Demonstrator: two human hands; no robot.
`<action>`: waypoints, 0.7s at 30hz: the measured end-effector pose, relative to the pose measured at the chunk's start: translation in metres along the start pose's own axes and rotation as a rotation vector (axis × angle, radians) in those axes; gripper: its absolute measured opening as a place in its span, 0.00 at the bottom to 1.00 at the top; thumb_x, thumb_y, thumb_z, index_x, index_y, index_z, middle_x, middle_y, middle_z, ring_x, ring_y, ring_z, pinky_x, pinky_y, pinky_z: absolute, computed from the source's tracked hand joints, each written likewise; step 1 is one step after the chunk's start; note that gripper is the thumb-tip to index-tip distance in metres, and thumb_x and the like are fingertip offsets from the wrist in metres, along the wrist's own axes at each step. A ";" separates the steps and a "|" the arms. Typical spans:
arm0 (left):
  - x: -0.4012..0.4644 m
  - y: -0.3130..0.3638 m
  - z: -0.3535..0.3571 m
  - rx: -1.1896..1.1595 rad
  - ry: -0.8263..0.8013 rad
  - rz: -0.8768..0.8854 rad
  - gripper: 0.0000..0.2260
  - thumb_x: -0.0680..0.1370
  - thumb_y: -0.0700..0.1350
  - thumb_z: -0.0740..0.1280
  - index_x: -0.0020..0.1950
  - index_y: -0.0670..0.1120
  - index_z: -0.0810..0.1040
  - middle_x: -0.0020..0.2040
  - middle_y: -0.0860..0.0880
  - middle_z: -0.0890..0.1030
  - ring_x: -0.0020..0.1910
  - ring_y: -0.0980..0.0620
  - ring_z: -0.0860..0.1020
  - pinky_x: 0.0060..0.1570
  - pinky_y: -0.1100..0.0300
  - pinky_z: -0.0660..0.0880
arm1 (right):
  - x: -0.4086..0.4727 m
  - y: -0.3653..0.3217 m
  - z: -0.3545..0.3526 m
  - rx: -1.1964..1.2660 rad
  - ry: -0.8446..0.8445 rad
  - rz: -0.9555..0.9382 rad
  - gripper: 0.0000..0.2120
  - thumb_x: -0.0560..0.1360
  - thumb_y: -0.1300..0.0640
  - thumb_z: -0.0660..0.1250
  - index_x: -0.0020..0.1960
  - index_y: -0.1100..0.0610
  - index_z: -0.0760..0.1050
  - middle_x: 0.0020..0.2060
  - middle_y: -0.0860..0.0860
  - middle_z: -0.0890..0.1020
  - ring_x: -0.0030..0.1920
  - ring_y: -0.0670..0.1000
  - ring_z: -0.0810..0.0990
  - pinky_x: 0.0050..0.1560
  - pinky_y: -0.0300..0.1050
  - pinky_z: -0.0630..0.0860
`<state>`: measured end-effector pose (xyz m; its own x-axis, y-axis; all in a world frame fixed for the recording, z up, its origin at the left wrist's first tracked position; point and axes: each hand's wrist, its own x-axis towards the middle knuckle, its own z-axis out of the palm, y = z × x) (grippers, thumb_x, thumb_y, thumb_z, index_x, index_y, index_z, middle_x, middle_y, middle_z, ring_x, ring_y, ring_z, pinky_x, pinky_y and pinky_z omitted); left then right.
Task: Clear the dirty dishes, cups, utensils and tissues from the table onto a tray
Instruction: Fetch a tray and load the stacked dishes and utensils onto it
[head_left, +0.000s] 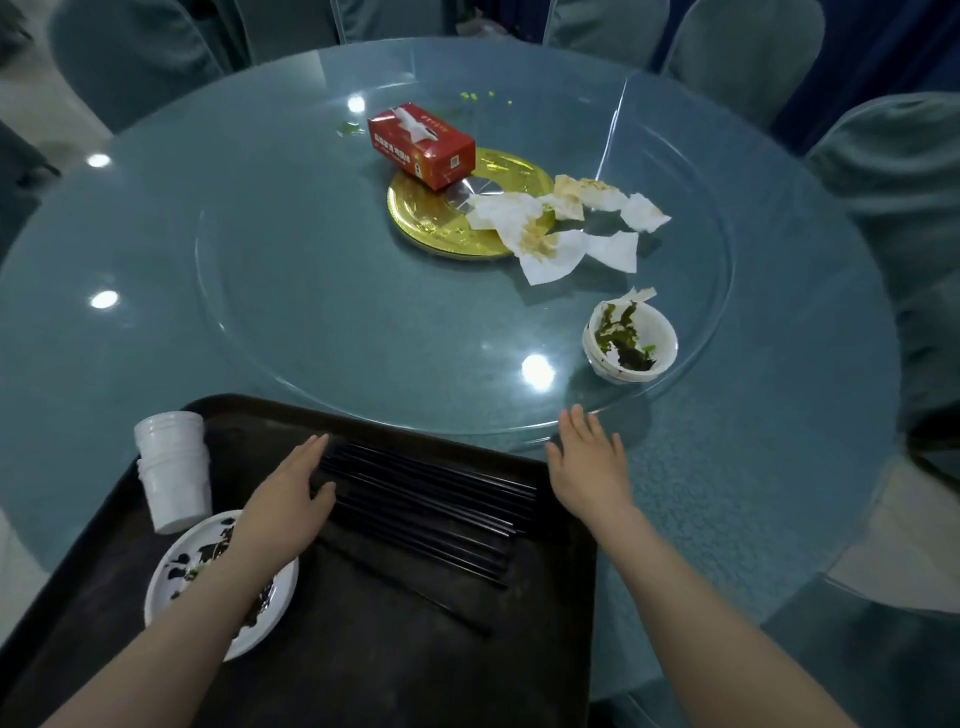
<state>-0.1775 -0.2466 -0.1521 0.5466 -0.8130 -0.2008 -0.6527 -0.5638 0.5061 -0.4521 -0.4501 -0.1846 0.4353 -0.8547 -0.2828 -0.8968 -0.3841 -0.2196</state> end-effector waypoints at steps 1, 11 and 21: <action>0.001 0.002 0.000 0.001 -0.001 -0.005 0.27 0.77 0.40 0.65 0.76 0.46 0.62 0.75 0.47 0.64 0.75 0.51 0.60 0.70 0.60 0.56 | -0.003 -0.005 0.001 0.018 0.006 -0.022 0.27 0.82 0.46 0.47 0.78 0.55 0.49 0.78 0.50 0.49 0.77 0.51 0.48 0.75 0.56 0.47; -0.005 0.000 -0.013 -0.017 0.068 -0.053 0.26 0.78 0.40 0.65 0.75 0.46 0.63 0.75 0.48 0.65 0.75 0.52 0.59 0.70 0.59 0.57 | 0.017 -0.034 -0.026 1.454 0.210 0.470 0.20 0.76 0.40 0.63 0.58 0.52 0.64 0.42 0.54 0.83 0.36 0.53 0.83 0.31 0.45 0.77; -0.027 -0.024 -0.026 -0.124 0.113 -0.133 0.25 0.79 0.41 0.64 0.76 0.48 0.62 0.75 0.48 0.64 0.76 0.54 0.57 0.67 0.63 0.57 | 0.042 -0.077 -0.030 1.111 -0.062 0.387 0.12 0.73 0.62 0.57 0.56 0.55 0.71 0.33 0.57 0.84 0.26 0.53 0.82 0.22 0.38 0.71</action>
<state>-0.1630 -0.2078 -0.1372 0.6836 -0.7071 -0.1809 -0.5050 -0.6372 0.5821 -0.3674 -0.4668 -0.1519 0.1799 -0.8177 -0.5469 -0.4219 0.4381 -0.7938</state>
